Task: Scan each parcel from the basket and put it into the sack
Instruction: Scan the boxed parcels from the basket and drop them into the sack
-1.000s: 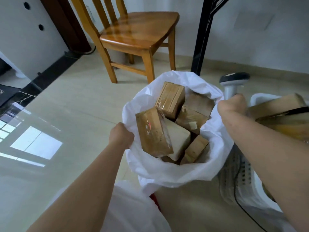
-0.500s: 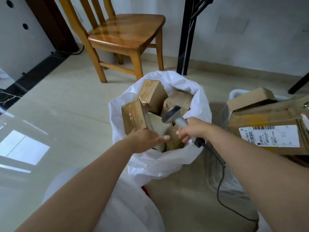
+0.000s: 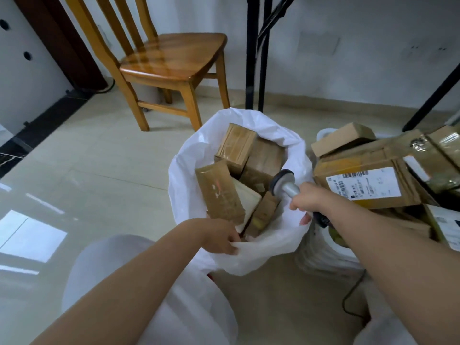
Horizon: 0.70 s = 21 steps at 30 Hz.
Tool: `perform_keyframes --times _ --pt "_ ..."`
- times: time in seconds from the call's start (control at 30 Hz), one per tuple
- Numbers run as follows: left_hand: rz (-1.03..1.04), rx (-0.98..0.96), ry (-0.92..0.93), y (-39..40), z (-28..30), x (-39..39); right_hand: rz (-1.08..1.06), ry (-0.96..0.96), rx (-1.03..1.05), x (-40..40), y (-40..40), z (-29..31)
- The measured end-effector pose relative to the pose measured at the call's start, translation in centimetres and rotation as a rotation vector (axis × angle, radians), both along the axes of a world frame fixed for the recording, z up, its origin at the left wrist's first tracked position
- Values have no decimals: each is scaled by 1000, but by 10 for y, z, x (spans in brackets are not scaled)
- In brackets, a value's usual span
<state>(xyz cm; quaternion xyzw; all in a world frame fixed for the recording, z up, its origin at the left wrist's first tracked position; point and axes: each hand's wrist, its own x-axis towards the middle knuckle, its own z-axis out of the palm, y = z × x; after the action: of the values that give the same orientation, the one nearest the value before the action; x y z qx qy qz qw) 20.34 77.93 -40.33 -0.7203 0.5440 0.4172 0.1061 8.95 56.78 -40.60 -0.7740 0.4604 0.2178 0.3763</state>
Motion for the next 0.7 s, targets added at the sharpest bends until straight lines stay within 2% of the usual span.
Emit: perform_keyframes --times 0.1,0.27,0.4,0.53,0.7 --pt "11 -24 18 2 -5 -14 -29 -58 45 -13 4 8" --pt "-53 55 2 -3 -7 -31 -82 -172 106 -29 9 26" --pt "-35 1 -32 -8 -6 -33 -131 -268 143 -48 12 44" --pt "28 28 -109 -21 1 -38 -257 -395 163 -72 2 54" --pt "64 26 -170 -48 13 -53 -471 -583 51 -115 -24 67"
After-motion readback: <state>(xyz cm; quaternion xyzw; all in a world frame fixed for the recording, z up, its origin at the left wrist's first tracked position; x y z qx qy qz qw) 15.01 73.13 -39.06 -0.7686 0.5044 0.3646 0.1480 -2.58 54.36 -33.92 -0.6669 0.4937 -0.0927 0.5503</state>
